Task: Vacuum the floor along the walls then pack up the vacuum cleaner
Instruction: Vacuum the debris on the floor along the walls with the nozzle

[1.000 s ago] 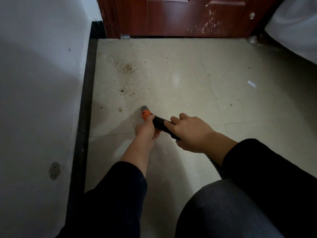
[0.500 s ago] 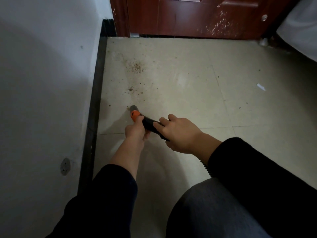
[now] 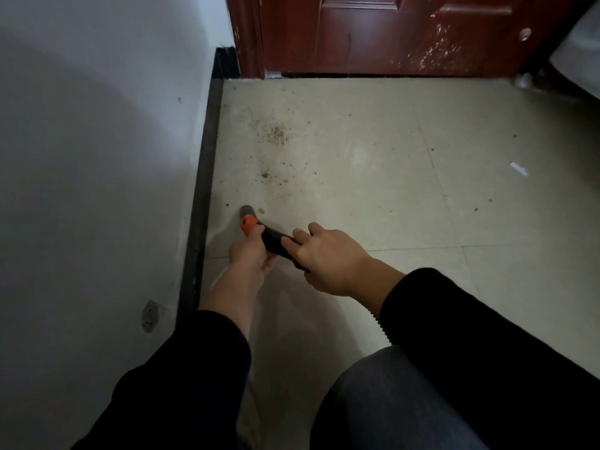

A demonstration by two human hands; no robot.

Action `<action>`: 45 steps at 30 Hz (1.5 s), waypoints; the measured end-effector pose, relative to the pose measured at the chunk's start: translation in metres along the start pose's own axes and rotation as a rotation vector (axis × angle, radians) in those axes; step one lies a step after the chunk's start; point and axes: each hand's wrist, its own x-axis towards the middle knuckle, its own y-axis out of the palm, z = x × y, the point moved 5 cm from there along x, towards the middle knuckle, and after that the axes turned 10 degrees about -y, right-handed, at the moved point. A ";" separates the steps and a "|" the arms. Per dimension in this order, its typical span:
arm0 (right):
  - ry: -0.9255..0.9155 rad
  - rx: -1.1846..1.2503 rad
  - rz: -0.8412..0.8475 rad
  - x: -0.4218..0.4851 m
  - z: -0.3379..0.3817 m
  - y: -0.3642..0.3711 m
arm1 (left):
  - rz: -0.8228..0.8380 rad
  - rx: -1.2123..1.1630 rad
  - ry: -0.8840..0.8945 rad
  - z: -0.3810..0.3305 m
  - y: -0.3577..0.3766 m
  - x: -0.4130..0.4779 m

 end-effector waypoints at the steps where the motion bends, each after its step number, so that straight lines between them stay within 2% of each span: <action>1: -0.004 0.003 -0.001 0.003 0.002 0.000 | -0.004 0.000 0.006 -0.002 -0.003 0.001; 12: -0.030 0.041 -0.046 0.031 0.011 -0.006 | -0.063 -0.005 0.045 -0.025 -0.020 0.003; 24: -0.011 0.046 -0.065 0.048 0.004 -0.007 | -0.030 0.076 0.080 -0.044 -0.020 0.018; 30: 0.024 0.044 -0.051 0.037 -0.001 -0.009 | 0.047 0.101 0.070 -0.039 -0.005 0.016; 45: 0.121 0.061 -0.013 -0.008 -0.023 -0.009 | 0.067 0.133 0.059 -0.018 0.040 0.013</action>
